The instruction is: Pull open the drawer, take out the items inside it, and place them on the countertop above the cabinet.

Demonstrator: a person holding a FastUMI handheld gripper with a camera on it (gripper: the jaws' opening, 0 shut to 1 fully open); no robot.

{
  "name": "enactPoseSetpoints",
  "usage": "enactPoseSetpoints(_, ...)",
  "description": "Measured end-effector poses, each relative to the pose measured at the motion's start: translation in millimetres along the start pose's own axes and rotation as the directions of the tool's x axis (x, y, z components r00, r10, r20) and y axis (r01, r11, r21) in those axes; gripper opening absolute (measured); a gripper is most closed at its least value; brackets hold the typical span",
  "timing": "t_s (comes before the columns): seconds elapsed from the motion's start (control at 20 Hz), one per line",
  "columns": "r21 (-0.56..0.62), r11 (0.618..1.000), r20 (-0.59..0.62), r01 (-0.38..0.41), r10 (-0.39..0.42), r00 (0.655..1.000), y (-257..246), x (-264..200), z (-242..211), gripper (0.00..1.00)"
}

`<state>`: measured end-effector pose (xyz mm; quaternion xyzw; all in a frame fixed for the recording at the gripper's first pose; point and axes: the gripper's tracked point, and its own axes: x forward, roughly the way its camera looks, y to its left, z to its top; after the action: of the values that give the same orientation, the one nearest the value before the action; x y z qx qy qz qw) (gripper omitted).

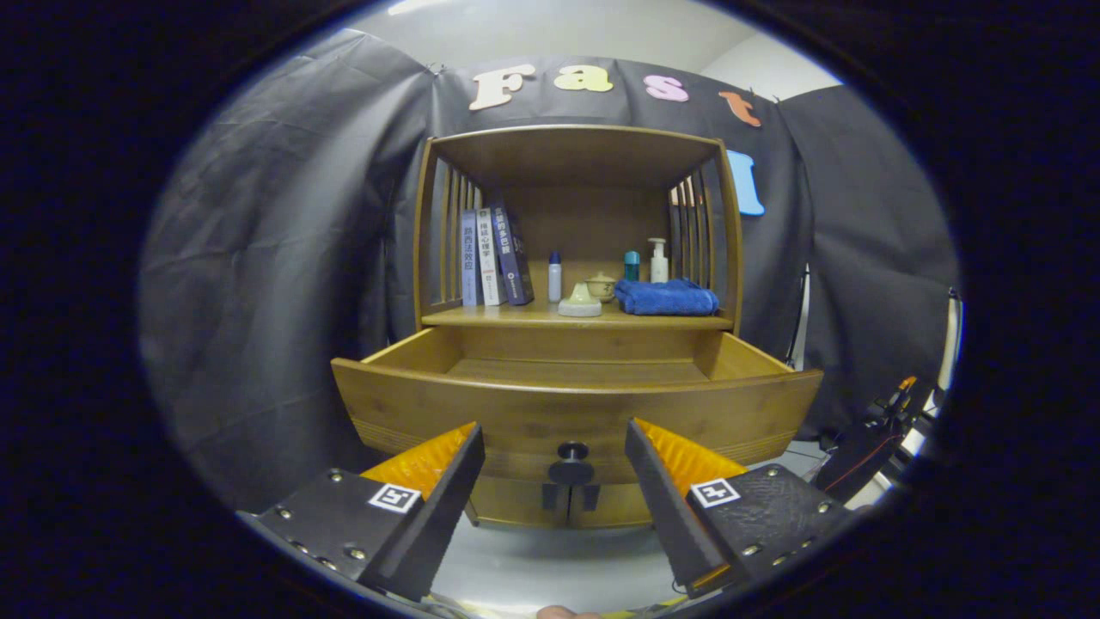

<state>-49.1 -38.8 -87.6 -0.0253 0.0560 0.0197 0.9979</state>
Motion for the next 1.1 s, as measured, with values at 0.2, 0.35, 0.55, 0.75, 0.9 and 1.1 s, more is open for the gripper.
enactPoseSetpoints(0.2,0.003,1.000,-0.020,0.010,-0.010,1.000,-4,8,-18,0.99)
enactPoseSetpoints(0.35,-0.010,1.000,-0.019,0.016,-0.016,1.000,-9,13,-26,0.99)
enactPoseSetpoints(0.55,-0.027,0.999,-0.008,0.018,-0.018,1.000,-12,25,-37,0.99)
enactPoseSetpoints(0.75,-0.038,0.999,-0.022,0.034,-0.035,0.999,-18,43,-50,0.99)
enactPoseSetpoints(0.9,-0.017,0.999,-0.027,0.051,-0.052,0.998,-25,60,-54,0.99)
enactPoseSetpoints(1.1,-0.002,0.997,-0.017,0.077,-0.077,0.997,-28,78,-56,0.98)
